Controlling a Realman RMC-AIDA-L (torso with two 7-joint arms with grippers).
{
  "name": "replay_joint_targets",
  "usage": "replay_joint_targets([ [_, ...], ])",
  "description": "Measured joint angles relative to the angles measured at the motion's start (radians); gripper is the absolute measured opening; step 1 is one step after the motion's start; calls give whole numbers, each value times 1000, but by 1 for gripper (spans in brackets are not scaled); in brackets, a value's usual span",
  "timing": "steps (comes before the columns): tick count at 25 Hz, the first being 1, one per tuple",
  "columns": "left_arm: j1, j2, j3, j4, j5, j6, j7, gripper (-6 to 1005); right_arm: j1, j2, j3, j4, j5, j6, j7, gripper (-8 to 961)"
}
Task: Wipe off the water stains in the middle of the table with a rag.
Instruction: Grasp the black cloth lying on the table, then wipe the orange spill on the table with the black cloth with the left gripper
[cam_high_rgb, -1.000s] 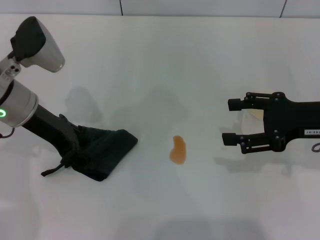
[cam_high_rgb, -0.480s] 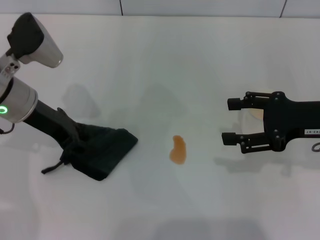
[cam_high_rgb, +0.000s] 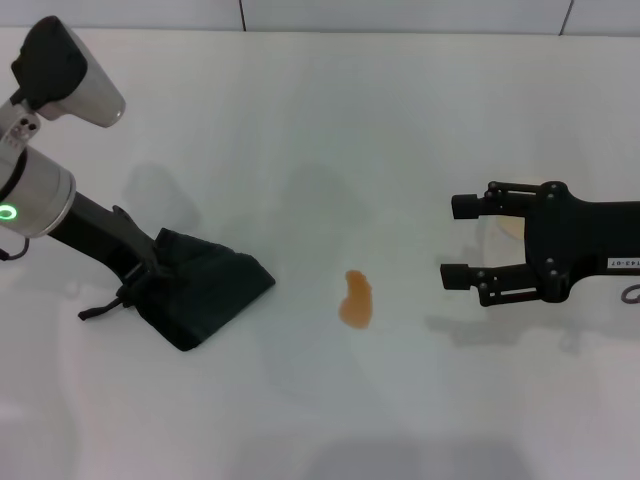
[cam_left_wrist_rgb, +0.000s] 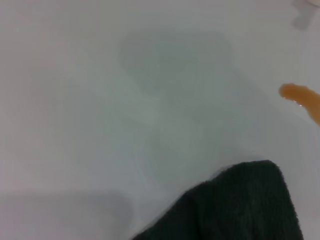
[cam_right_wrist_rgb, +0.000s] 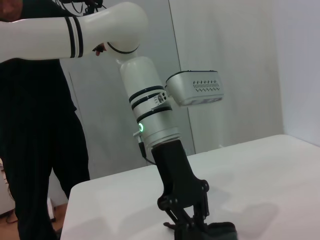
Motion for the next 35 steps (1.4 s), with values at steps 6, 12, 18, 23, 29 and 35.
replay_joint_targets([
  [6, -1, -2, 4, -15, 1, -15, -4, 171, -2, 0, -2, 0, 2, -4, 0, 843],
  [12, -5, -4, 3, -19, 7, -10, -8, 117, -8, 0, -2, -1, 23, -17, 0, 843],
  [18, 0, -17, 7, 1, 8, -32, -2, 76, -9, 0, -2, -2, 23, -23, 0, 842],
  [23, 0, -26, 9, 14, 4, -27, 4, 47, -10, 0, -2, -2, 23, -25, 0, 842],
  [29, -17, -41, 9, 12, -11, -29, 25, 44, -11, 0, -2, -2, 23, -26, 0, 842],
  [35, -49, -50, 9, -31, -45, -69, 63, 43, -10, 0, -2, -2, 24, -25, 0, 842],
])
